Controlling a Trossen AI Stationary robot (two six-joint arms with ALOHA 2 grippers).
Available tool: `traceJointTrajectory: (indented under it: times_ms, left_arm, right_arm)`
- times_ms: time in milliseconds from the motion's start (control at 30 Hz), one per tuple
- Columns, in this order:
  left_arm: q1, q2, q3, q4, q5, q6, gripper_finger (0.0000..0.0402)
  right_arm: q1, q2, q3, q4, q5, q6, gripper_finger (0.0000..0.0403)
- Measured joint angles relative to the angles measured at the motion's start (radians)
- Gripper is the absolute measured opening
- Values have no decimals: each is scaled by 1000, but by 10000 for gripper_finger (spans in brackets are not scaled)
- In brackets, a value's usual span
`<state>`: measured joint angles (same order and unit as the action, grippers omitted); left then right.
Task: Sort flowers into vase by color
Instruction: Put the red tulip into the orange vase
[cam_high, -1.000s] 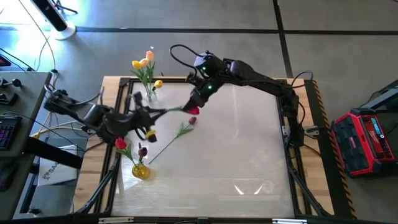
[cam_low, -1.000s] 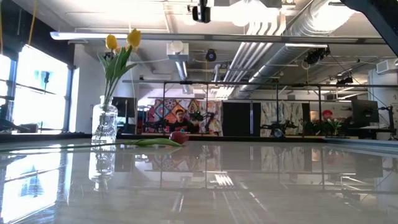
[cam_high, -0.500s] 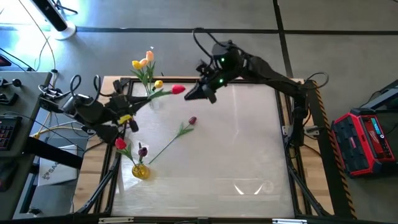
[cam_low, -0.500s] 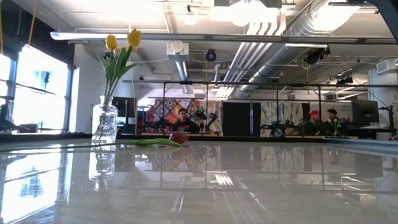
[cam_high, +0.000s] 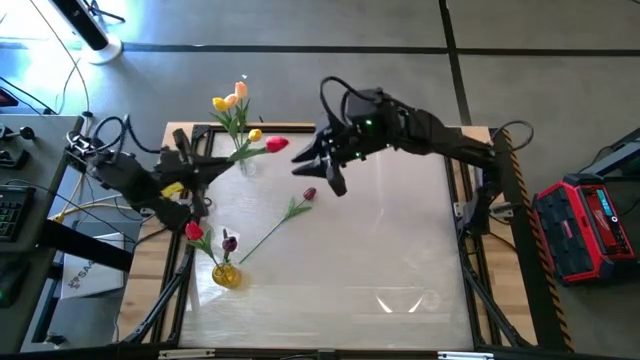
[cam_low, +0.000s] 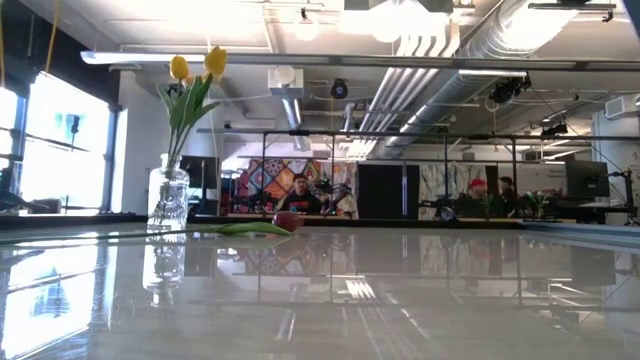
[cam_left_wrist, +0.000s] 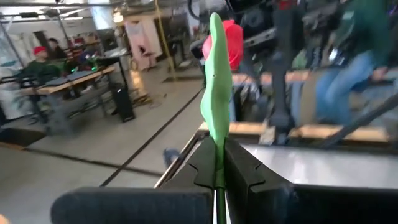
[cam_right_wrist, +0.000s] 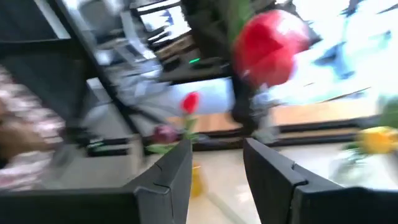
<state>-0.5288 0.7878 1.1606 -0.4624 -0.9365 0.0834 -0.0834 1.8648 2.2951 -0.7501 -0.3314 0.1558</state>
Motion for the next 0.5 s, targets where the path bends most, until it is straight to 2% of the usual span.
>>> traceJointTrajectory:
  times_ms: [133,300,400,500]
  left_arm:
    - [-63,-63,-65,78,-9,7,0]
    - [-130,-156,-207,292,23,83,0]
    - [-156,-211,-317,495,83,169,0]
    - [-169,-257,-438,707,145,256,0]
  right_arm:
    - [62,-11,1,12,209,-59,133]
    - [118,-7,1,9,374,-78,134]
    - [134,-8,1,6,428,-57,134]
    - [147,-8,1,-5,435,-41,134]
